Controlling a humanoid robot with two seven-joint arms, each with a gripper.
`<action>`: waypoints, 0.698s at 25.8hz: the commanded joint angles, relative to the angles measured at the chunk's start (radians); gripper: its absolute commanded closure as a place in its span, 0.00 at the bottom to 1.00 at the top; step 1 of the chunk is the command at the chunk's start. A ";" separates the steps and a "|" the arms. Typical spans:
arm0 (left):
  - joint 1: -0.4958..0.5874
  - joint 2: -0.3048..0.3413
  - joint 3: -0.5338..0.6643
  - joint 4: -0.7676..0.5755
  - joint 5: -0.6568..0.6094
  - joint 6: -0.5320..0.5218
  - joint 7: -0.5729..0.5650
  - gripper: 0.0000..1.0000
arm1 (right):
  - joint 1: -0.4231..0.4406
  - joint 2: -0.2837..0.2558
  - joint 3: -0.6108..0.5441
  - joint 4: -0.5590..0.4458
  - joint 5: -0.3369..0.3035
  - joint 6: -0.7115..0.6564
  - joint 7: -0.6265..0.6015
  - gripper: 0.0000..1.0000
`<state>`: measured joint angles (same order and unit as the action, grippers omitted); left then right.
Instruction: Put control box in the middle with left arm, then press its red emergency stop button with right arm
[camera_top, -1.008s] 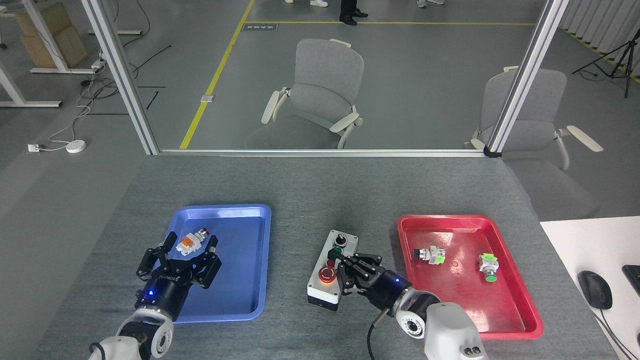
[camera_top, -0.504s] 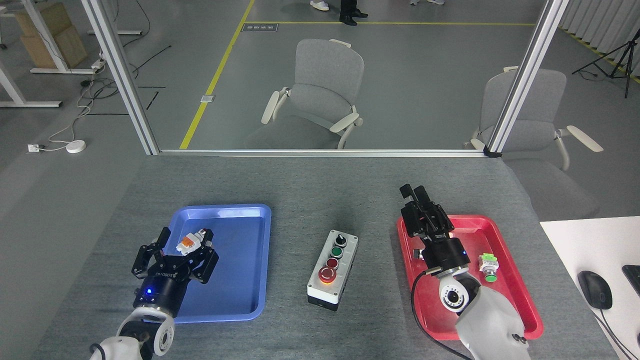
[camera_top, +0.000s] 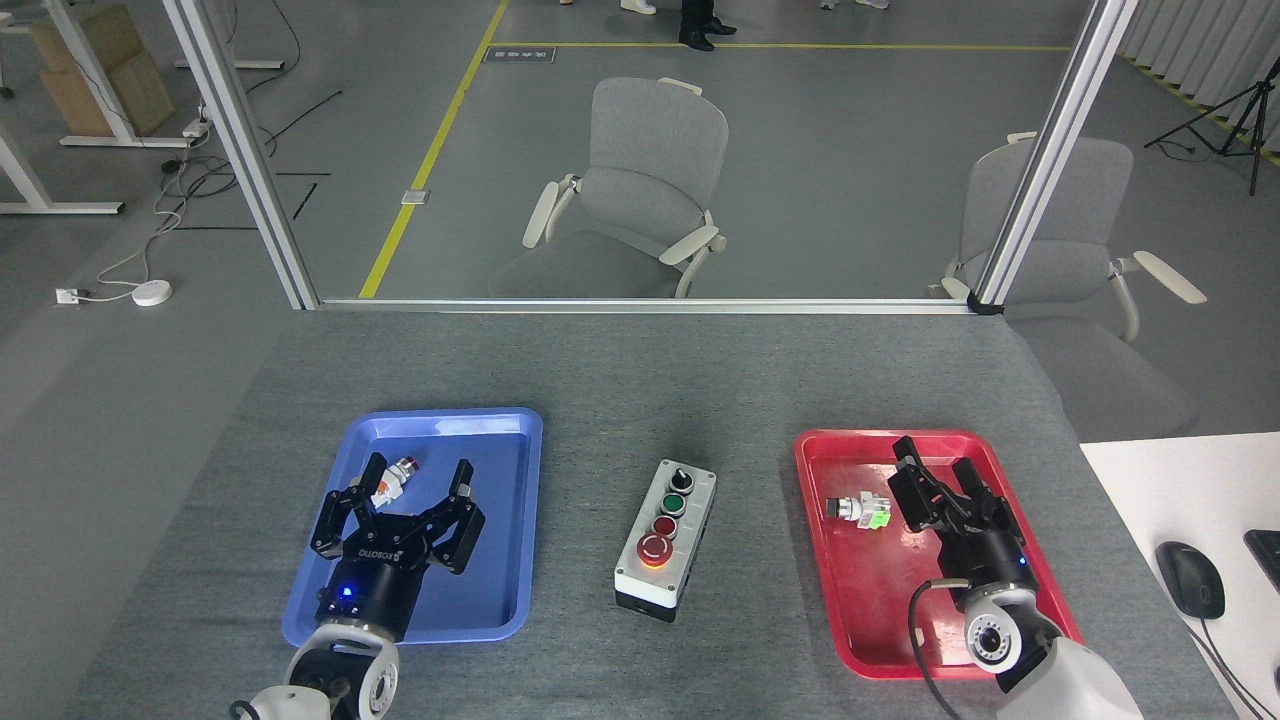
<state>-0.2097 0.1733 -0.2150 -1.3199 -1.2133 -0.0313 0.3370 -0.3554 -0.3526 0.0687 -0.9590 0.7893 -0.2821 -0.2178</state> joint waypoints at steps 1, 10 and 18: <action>0.004 -0.057 -0.001 -0.001 -0.152 0.001 -0.001 0.00 | 0.084 -0.006 -0.001 -0.135 0.019 0.135 0.002 0.00; 0.001 -0.143 0.000 0.030 -0.192 0.037 -0.013 0.00 | 0.139 0.015 -0.035 -0.253 0.130 0.281 -0.135 0.00; 0.000 -0.143 0.003 0.033 -0.118 0.045 -0.035 0.00 | 0.131 0.007 -0.040 -0.222 0.137 0.250 -0.130 0.00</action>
<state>-0.2087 0.0305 -0.2123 -1.2897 -1.3724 0.0134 0.3167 -0.2228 -0.3413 0.0299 -1.1926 0.9230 -0.0192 -0.3516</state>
